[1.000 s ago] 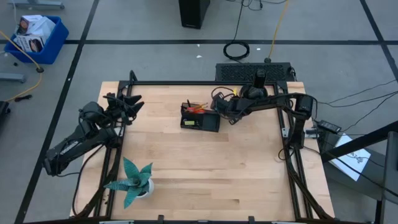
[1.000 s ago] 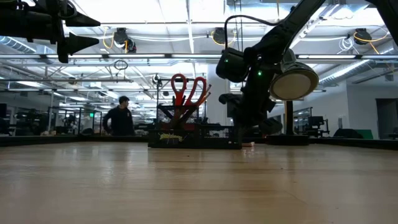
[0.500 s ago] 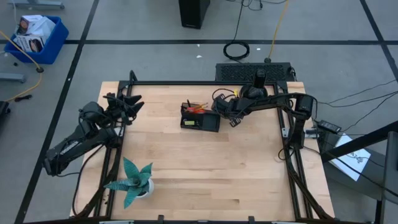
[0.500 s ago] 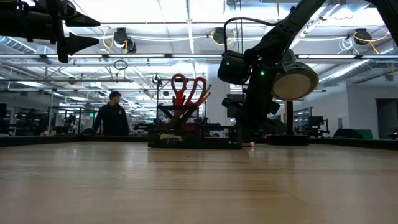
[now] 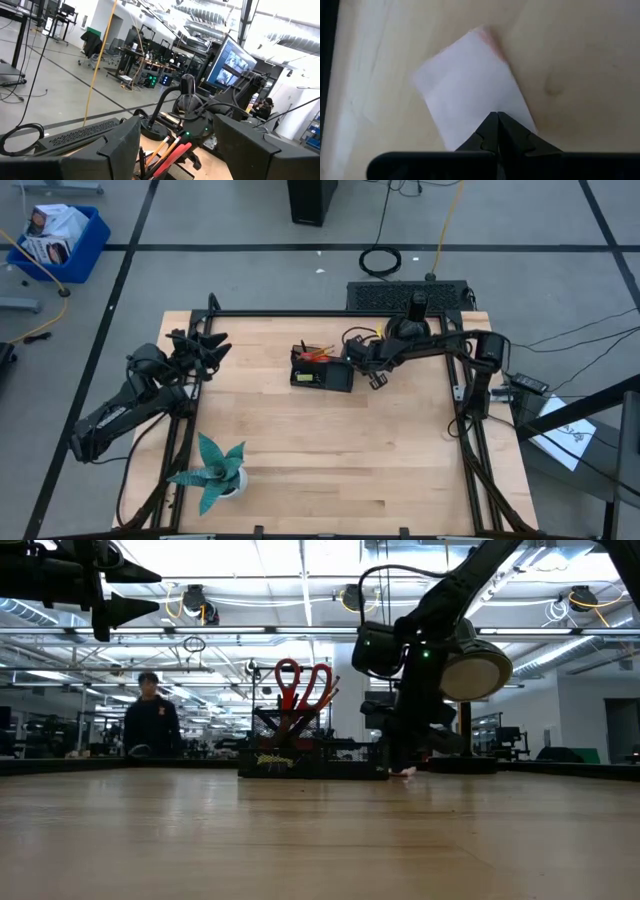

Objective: Pick and place office supplies into organizer
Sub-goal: Put the pink sticky notes into the black desk organizer

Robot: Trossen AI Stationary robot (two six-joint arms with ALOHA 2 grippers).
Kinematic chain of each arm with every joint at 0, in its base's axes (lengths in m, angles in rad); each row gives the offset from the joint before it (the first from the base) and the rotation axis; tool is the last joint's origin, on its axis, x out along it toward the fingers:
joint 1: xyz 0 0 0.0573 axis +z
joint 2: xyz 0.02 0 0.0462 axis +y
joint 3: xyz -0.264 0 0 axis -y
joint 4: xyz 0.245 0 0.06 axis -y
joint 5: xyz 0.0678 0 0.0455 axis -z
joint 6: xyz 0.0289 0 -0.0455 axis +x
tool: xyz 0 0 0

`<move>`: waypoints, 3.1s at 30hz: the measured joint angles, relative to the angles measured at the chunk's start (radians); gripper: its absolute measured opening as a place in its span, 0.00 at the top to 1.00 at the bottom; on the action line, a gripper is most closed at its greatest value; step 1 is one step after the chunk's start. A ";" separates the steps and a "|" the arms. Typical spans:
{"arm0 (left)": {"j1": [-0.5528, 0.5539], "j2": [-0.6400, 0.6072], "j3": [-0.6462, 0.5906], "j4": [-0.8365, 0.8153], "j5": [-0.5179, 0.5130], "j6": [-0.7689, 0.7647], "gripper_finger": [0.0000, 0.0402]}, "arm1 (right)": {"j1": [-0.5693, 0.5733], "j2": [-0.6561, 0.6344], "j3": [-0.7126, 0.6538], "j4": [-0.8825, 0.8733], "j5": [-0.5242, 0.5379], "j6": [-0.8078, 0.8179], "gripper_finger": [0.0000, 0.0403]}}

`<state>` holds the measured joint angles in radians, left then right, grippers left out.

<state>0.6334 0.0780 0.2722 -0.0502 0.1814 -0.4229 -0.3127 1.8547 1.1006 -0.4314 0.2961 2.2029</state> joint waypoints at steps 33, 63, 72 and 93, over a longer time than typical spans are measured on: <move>0.000 0.000 0.000 0.000 0.000 0.000 0.36 | 0.235 -0.086 -0.002 -0.318 -0.038 0.271 1.00; 0.000 0.000 0.000 0.000 0.000 0.000 0.36 | 0.111 -0.156 -0.252 0.144 0.064 0.090 1.00; 0.000 0.000 0.000 0.000 0.000 0.000 0.36 | 0.160 -0.158 -0.256 0.100 -0.085 0.120 1.00; 0.000 0.000 0.000 0.000 0.000 0.000 0.36 | 0.392 -0.294 -0.262 -0.073 -0.274 0.257 1.00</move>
<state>0.6334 0.0780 0.2722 -0.0502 0.1810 -0.4229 0.0792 1.5605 0.8386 -0.5046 0.0223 2.4595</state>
